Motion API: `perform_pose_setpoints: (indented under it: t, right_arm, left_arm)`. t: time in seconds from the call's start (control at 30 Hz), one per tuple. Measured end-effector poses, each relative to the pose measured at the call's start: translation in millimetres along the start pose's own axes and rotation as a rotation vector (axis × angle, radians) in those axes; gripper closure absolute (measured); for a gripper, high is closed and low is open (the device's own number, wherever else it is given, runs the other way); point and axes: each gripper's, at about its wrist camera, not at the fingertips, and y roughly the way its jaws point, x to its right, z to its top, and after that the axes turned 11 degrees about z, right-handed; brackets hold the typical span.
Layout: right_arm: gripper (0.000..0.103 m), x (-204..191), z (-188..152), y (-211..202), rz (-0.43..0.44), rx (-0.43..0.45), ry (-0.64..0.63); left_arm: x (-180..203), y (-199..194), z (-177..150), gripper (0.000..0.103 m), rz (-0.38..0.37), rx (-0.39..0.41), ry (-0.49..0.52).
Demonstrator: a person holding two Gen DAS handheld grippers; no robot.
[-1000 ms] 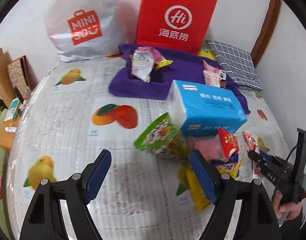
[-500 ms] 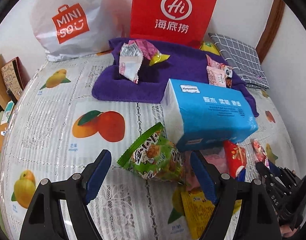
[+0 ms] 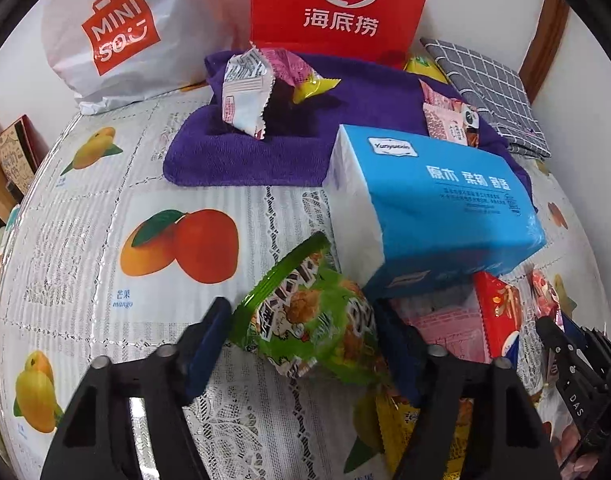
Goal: Organize snacks
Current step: 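Carry the strawberry-bear packet with the right tool while the left tool carries the green bag toward the towel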
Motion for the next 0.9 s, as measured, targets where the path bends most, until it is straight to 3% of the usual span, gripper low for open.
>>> perform_pose_setpoints:
  t: [0.47, 0.63, 0.9]
  right_arm:
    - [0.08, -3.4, 0.1, -2.6, -0.014, -0.015, -0.001]
    - [0.08, -13.3, 7.6, -25.8, 0.059, 0.007, 0.03]
    - [0.08, -35.7, 23.5, -57.0, 0.066, 0.036, 0.006]
  left_arm:
    - [-11.0, -29.0, -11.1, 0.046, -0.038, 0.012, -0.011]
    - [-11.8, -44.3, -15.9, 0.046, -0.045, 0.032, -0.009]
    - [-7.0, -74.8, -16.5, 0.046, -0.061, 0.073, -0.01]
